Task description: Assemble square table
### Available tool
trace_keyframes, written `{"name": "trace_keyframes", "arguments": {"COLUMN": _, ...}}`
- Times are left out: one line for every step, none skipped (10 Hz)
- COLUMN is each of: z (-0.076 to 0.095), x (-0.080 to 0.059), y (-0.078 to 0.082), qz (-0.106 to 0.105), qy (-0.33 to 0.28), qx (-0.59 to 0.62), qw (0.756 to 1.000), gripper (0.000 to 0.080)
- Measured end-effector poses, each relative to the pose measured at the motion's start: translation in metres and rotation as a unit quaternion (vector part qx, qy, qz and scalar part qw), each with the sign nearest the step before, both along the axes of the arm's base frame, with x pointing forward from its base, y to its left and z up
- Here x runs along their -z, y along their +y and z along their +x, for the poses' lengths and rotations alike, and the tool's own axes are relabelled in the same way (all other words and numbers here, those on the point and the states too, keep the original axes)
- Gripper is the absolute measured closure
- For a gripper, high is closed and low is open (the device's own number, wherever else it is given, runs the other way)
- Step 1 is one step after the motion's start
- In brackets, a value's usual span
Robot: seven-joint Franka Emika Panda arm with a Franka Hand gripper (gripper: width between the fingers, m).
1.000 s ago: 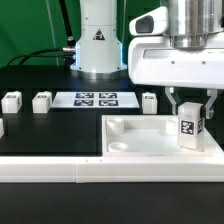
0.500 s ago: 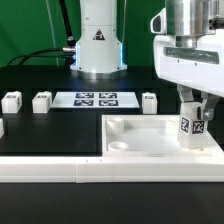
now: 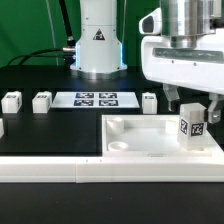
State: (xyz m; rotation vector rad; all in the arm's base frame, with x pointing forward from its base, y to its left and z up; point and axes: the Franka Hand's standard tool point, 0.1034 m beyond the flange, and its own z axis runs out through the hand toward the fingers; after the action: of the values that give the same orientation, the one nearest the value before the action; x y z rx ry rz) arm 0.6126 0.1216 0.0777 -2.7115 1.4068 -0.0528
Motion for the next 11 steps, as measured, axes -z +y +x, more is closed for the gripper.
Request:
{"name": "trace_keyframes", "arguments": {"z": -0.0007, "x": -0.0001, "y": 0.0049, "qz": -0.014, "qy": 0.003, "qx": -0.069, "qw": 0.997, "gripper": 0.0154}}
{"name": "trace_keyframes", "arguments": {"z": -0.0006, "x": 0.0, "y": 0.0045, "qz": -0.017, "qy": 0.001, "qx": -0.106, "qw": 0.994, "gripper": 0.0154}}
{"name": "trace_keyframes", "arguments": {"z": -0.0007, "x": 0.0002, "y": 0.0038, "qz": -0.02, "qy": -0.001, "qx": -0.15, "qw": 0.989, "gripper": 0.0151}}
{"name": "trace_keyframes", "arguments": {"z": -0.0007, "x": 0.0002, "y": 0.0038, "qz": -0.022, "qy": -0.003, "qx": -0.187, "qw": 0.982, "gripper": 0.015}}
{"name": "trace_keyframes", "arguments": {"z": -0.0008, "x": 0.0002, "y": 0.004, "qz": -0.025, "qy": -0.005, "qx": -0.222, "qw": 0.975, "gripper": 0.015}}
{"name": "trace_keyframes", "arguments": {"z": -0.0013, "x": 0.0001, "y": 0.0064, "qz": -0.033, "qy": -0.006, "qx": -0.268, "qw": 0.963, "gripper": 0.015}}
{"name": "trace_keyframes", "arguments": {"z": -0.0012, "x": 0.0002, "y": 0.0055, "qz": -0.038, "qy": -0.008, "qx": -0.333, "qw": 0.942, "gripper": 0.015}}
{"name": "trace_keyframes", "arguments": {"z": -0.0009, "x": -0.0001, "y": 0.0047, "qz": -0.043, "qy": -0.009, "qx": -0.382, "qw": 0.923, "gripper": 0.015}}
{"name": "trace_keyframes", "arguments": {"z": -0.0007, "x": -0.0002, "y": 0.0045, "qz": -0.045, "qy": -0.011, "qx": -0.423, "qw": 0.905, "gripper": 0.015}}
{"name": "trace_keyframes", "arguments": {"z": -0.0001, "x": -0.0005, "y": 0.0031, "qz": -0.047, "qy": -0.013, "qx": -0.458, "qw": 0.888, "gripper": 0.015}}
{"name": "trace_keyframes", "arguments": {"z": 0.0002, "x": -0.0004, "y": 0.0009, "qz": -0.049, "qy": -0.014, "qx": -0.485, "qw": 0.873, "gripper": 0.015}}
